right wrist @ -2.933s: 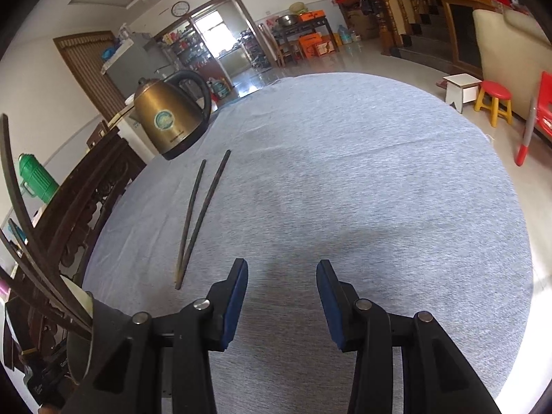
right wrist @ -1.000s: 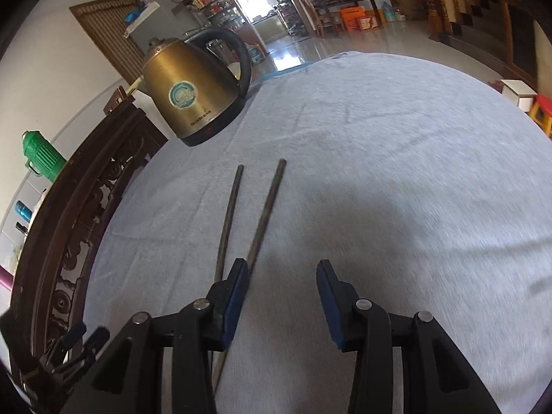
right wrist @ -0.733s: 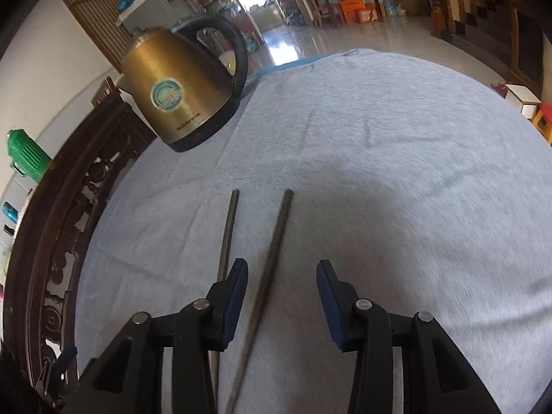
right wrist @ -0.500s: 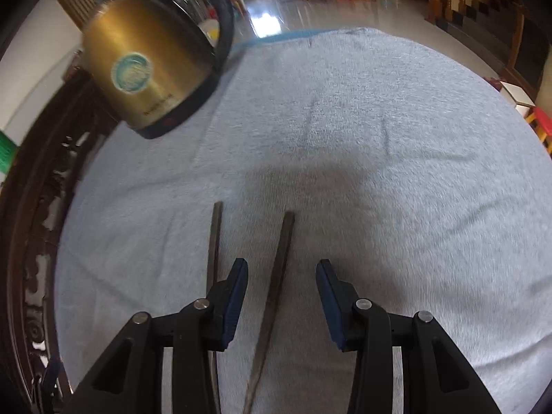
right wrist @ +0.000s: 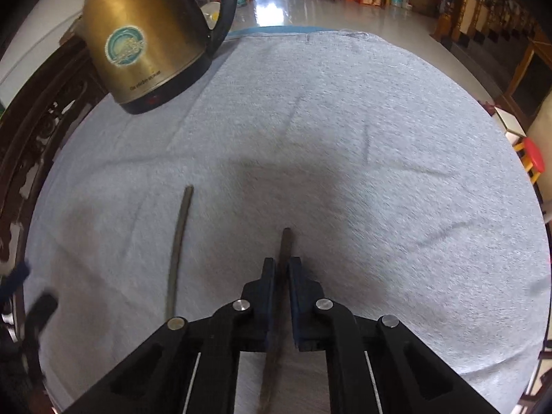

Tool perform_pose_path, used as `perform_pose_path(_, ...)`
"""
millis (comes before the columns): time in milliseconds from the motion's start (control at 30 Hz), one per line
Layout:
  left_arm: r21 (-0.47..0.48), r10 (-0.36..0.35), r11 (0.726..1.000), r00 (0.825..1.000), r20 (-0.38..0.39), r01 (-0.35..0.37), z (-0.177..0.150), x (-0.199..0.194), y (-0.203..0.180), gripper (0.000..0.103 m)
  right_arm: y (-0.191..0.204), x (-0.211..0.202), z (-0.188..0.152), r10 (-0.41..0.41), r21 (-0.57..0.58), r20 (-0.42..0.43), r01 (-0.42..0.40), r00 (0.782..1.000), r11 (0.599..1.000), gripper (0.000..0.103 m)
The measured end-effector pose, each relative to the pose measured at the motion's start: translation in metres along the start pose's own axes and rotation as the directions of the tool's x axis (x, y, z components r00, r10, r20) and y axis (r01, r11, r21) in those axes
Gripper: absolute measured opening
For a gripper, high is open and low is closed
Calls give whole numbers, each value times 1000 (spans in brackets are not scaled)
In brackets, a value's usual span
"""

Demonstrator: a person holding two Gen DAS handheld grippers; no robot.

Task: Organize utensils
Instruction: 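Close the right gripper on a chopstick while the left gripper reaches the other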

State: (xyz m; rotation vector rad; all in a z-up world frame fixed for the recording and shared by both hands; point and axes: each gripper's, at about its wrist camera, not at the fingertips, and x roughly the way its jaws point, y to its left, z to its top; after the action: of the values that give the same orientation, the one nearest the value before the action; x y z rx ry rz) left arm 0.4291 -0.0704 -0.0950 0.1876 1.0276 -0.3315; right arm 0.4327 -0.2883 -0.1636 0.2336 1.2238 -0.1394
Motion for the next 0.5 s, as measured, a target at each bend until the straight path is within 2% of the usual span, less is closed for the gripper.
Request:
perform_pose_path(133,-30,-84,996,995,-50,82,17,24,-21,81,-15,-10,-20,14,-44,-1,-14,1000,999,8)
perform_pose_path(267,-35,-136,990,987,-79,134,31,42,-43,79,-24,-19,-41,39,-67,-9,-40,999,997,9)
perform_pose_path(333,-29,-153,988,983,-98,151,36,51,-53,67,-31,-23,-51,60,-72,-9,-60,998,996,9)
perform_pose_path(400,-27,-167,986,978,-125,165,43,63,-62,59,-37,-27,-59,86,-63,-8,-86,996,994,9)
perform_pose_path(433,-25,-174,985,975,-140,172,46,69,-67,58,-42,-29,-63,103,-55,-7,-103,995,993,10)
perform_pose_path(500,2,-153,988,981,-123,155,52,73,-76,57,-48,-29,-67,130,-41,-2,-130,991,991,10)
